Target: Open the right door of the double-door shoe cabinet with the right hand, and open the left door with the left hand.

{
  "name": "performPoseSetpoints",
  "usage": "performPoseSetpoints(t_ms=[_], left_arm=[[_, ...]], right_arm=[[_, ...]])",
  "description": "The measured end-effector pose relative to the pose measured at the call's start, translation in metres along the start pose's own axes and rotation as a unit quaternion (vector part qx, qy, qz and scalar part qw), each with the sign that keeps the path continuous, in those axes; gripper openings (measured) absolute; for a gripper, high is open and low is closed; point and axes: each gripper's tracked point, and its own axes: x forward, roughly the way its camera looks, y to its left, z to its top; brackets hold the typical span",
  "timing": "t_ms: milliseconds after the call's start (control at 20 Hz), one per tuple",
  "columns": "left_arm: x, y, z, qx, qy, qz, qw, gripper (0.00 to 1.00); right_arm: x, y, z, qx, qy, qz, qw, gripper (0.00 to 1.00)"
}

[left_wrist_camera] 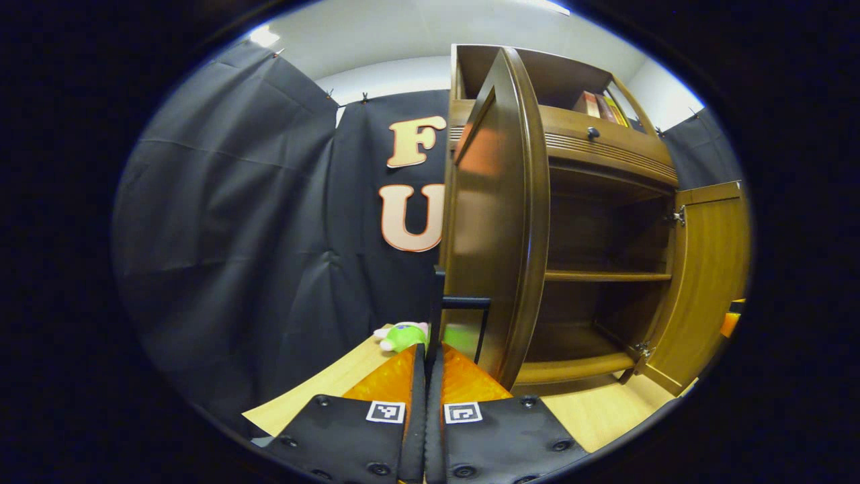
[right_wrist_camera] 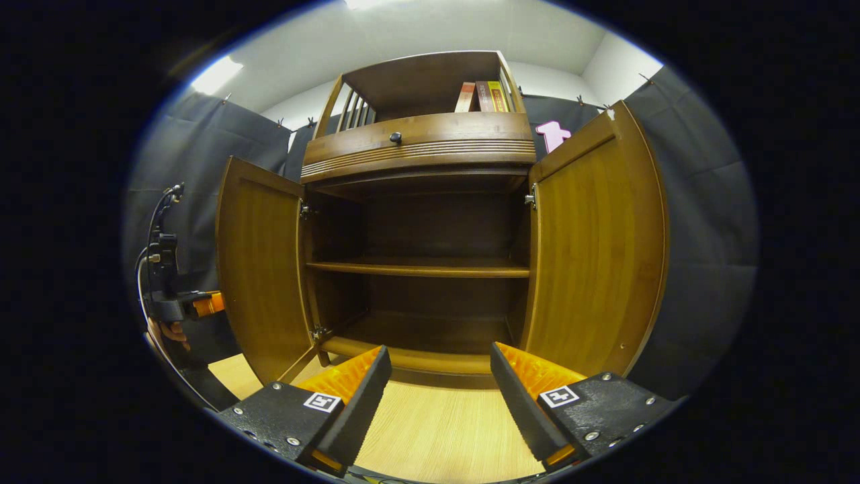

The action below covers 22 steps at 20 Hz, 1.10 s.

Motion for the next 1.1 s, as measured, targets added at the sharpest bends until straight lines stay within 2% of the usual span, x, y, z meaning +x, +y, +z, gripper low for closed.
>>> performPoseSetpoints(t_ms=[150,200,250,350,500,700,750,800,1000,1100], left_arm=[[0.001,0.011,-0.001,0.019,0.000,-0.034,0.999,0.09],[0.003,0.018,0.000,0.024,0.000,-0.045,0.999,0.13],[0.005,0.026,0.002,0.029,0.001,-0.054,0.998,0.08],[0.008,0.038,0.002,0.034,0.006,-0.079,0.996,0.07],[0.014,0.057,0.002,0.050,0.009,-0.123,0.991,0.07],[0.023,0.083,0.004,0.035,0.017,-0.174,0.984,0.07],[0.020,0.079,0.004,0.039,0.016,-0.187,0.981,0.13],[0.020,0.077,0.003,0.046,0.015,-0.196,0.979,0.12],[0.012,0.083,-0.014,0.083,0.044,-0.202,0.975,0.13],[-0.005,0.087,-0.025,0.074,0.057,-0.191,0.977,0.13]], right_arm=[[0.006,0.006,-0.001,0.004,-0.001,0.000,1.000,0.92],[0.008,0.005,-0.001,0.005,-0.001,-0.006,1.000,0.92],[0.010,0.005,-0.003,0.005,-0.001,-0.013,1.000,0.92],[0.014,0.006,-0.008,0.008,0.003,-0.025,1.000,0.92],[0.017,0.012,-0.014,-0.002,0.010,-0.042,0.999,0.92],[0.019,0.024,-0.020,-0.007,0.020,-0.052,0.998,0.92],[0.020,0.029,-0.019,-0.005,0.019,-0.051,0.998,0.92],[0.022,0.034,-0.015,-0.004,0.017,-0.050,0.999,0.92],[0.032,0.049,-0.010,-0.002,0.013,-0.043,0.999,0.92],[0.035,0.051,-0.009,0.001,0.013,-0.034,0.999,0.92]])
